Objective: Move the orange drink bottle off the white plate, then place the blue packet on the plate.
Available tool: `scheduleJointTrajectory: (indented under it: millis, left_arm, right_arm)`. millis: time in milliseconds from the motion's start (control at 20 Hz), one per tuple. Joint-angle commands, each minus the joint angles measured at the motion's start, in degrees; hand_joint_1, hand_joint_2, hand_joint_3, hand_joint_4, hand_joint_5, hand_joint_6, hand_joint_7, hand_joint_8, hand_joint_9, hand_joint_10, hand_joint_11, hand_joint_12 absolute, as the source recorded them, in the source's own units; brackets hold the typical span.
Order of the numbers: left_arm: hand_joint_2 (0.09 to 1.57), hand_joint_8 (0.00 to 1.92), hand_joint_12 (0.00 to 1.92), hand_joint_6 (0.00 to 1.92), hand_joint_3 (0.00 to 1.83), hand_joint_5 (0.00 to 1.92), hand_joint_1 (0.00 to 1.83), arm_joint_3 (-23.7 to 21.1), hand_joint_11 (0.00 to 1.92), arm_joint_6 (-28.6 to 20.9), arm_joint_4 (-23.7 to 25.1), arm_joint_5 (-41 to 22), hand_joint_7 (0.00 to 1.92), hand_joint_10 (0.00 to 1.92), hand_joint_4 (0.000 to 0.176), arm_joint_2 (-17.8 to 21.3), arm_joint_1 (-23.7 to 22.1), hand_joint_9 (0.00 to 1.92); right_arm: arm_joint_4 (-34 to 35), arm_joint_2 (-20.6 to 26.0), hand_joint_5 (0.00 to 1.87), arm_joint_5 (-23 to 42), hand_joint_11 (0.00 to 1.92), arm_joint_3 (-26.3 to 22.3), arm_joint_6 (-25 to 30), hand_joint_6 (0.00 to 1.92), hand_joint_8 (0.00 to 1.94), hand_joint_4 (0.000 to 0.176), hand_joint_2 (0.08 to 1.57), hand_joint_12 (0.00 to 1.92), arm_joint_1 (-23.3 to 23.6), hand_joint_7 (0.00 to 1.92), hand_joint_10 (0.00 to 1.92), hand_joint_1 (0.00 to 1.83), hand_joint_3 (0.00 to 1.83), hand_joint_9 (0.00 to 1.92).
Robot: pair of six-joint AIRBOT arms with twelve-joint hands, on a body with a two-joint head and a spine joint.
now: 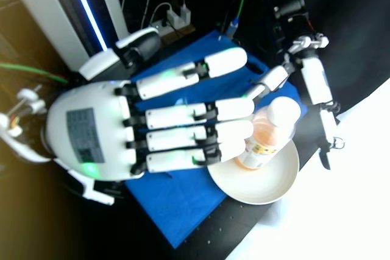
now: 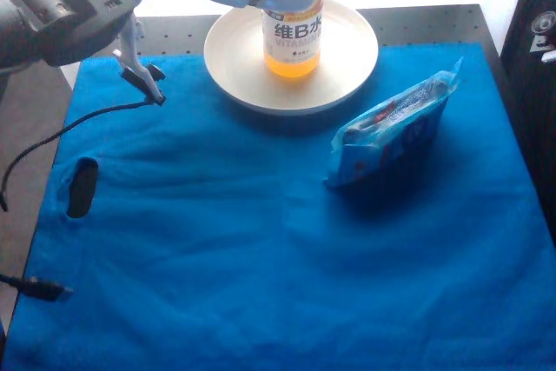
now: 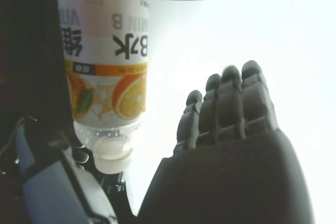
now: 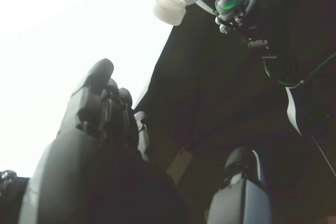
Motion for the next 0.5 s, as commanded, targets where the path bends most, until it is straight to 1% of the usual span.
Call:
scheduleJointTrajectory:
  millis: [0, 50, 100, 150, 200, 250, 300, 350, 400, 450]
  left_arm:
    - [0.57, 0.01, 0.01, 0.0, 0.0, 0.0, 0.49, 0.4, 0.0, -0.8, -1.1, -5.2, 0.14, 0.0, 0.124, -0.3, -0.1, 0.22]
    - [0.56, 0.01, 0.0, 0.0, 0.0, 0.0, 0.48, 0.4, 0.0, -0.8, -1.0, -5.3, 0.15, 0.0, 0.133, -0.5, -0.1, 0.09]
    - [0.56, 0.01, 0.0, 0.0, 0.0, 0.0, 0.49, 0.4, 0.0, -0.9, -1.0, -5.4, 0.16, 0.0, 0.138, -0.6, -0.1, 0.02]
    - [0.58, 0.0, 0.0, 0.0, 0.0, 0.0, 0.51, 0.4, 0.0, -1.4, -0.8, -5.7, 0.14, 0.0, 0.129, -0.7, 0.1, 0.0]
    - [0.58, 0.0, 0.0, 0.0, 0.0, 0.0, 0.51, 0.4, 0.0, -1.9, -0.4, -5.8, 0.14, 0.0, 0.127, -0.7, 0.2, 0.0]
    - [0.59, 0.0, 0.0, 0.0, 0.01, 0.0, 0.54, 0.4, 0.0, -2.4, -0.4, -6.0, 0.13, 0.0, 0.139, -0.8, 0.4, 0.0]
    - [0.59, 0.0, 0.0, 0.0, 0.0, 0.0, 0.54, 0.4, 0.0, -2.5, -0.4, -6.3, 0.13, 0.0, 0.135, -1.0, 0.4, 0.01]
    - [0.59, 0.0, 0.0, 0.0, 0.01, 0.0, 0.55, 0.4, 0.0, -2.5, -0.4, -6.4, 0.14, 0.01, 0.118, -1.1, 0.5, 0.02]
    - [0.58, 0.0, 0.0, 0.0, 0.0, 0.0, 0.57, 0.4, 0.0, -2.5, -0.3, -6.6, 0.14, 0.01, 0.111, -1.3, 0.5, 0.03]
    - [0.59, 0.01, 0.0, 0.0, 0.0, 0.0, 0.57, 0.4, 0.0, -2.5, -0.1, -6.8, 0.15, 0.01, 0.106, -1.4, 0.5, 0.03]
  right_arm:
    - [2.4, 0.0, 0.03, 6.4, 0.0, 0.0, 0.5, 0.0, 0.01, 0.172, 0.81, 0.73, 1.1, 0.1, 0.0, 0.49, 0.0, 0.11]
    - [2.4, -0.1, 0.03, 6.4, 0.0, 0.0, 0.5, 0.0, 0.0, 0.175, 0.81, 0.74, 1.1, 0.09, 0.0, 0.5, 0.0, 0.11]
    - [2.4, -0.1, 0.03, 6.4, 0.0, 0.0, 0.5, 0.0, 0.0, 0.171, 0.8, 0.61, 1.1, 0.1, 0.01, 0.49, 0.0, 0.08]
    - [2.4, -0.1, 0.03, 6.5, 0.0, 0.0, 0.5, 0.0, 0.0, 0.164, 0.81, 0.56, 1.1, 0.1, 0.01, 0.47, 0.0, 0.08]
    - [2.4, -0.1, 0.03, 6.5, 0.0, 0.0, 0.5, 0.0, 0.0, 0.162, 0.83, 0.5, 1.2, 0.11, 0.0, 0.45, 0.0, 0.08]
    - [2.4, -0.1, 0.03, 6.5, 0.0, 0.0, 0.5, 0.0, 0.0, 0.157, 0.84, 0.49, 1.3, 0.11, 0.0, 0.45, 0.01, 0.08]
    - [2.4, -0.1, 0.02, 6.5, 0.0, 0.0, 0.5, 0.0, 0.01, 0.15, 0.82, 0.59, 1.4, 0.08, 0.0, 0.44, 0.0, 0.08]
    - [2.4, -0.1, 0.02, 6.5, 0.0, 0.0, 0.5, 0.0, 0.0, 0.15, 0.81, 0.7, 1.5, 0.07, 0.0, 0.46, 0.0, 0.08]
    - [2.4, -0.1, 0.02, 6.5, 0.0, 0.0, 0.5, 0.0, 0.0, 0.154, 0.79, 0.72, 1.5, 0.06, 0.0, 0.46, 0.0, 0.08]
    - [2.4, -0.2, 0.02, 6.5, 0.0, 0.0, 0.5, 0.0, 0.0, 0.165, 0.79, 0.7, 1.5, 0.06, 0.0, 0.48, 0.0, 0.08]
